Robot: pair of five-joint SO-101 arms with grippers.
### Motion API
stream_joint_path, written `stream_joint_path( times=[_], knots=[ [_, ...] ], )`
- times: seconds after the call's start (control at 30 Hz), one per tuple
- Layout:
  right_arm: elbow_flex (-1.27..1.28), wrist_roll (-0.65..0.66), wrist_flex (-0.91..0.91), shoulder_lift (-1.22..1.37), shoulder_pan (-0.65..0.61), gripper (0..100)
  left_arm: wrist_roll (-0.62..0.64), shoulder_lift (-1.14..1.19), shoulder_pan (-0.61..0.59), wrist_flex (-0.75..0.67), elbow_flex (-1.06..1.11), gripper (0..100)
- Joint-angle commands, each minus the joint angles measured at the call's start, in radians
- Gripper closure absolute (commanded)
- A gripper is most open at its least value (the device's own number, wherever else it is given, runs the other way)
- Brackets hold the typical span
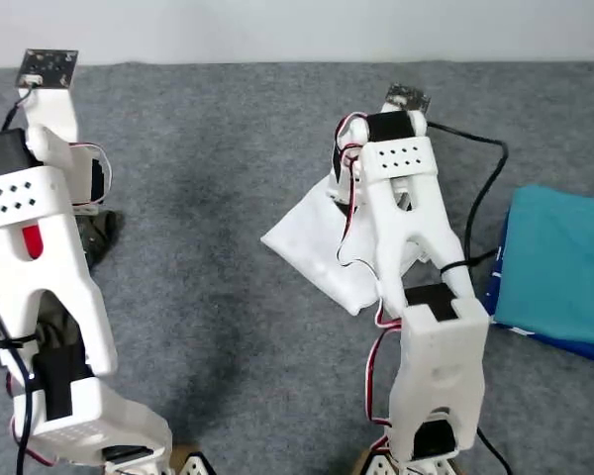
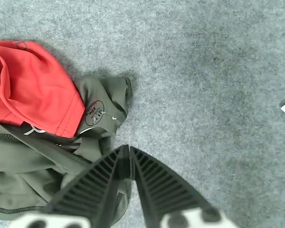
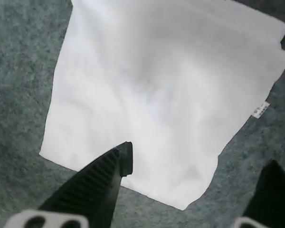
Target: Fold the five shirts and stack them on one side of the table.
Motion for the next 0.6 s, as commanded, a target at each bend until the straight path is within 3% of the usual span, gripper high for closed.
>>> stream_joint_path(
  times=[0.0, 0.4, 0.57],
  knots=[
    [-0.049, -0.044, -0.027, 0.056, 0.021, 59.3, -0.011, -0.012, -0.006, 0.020, -0.002, 100],
    [-0.054, -0.052, -0.202, 0.326, 0.022, 59.7, -0.011, -0.015, -0.006, 0.021, -0.002, 100],
    [-0.055, -0.003, -0.200, 0.332, 0.022, 78.2, -0.011, -0.015, -0.006, 0.021, -0.001, 100]
  ],
)
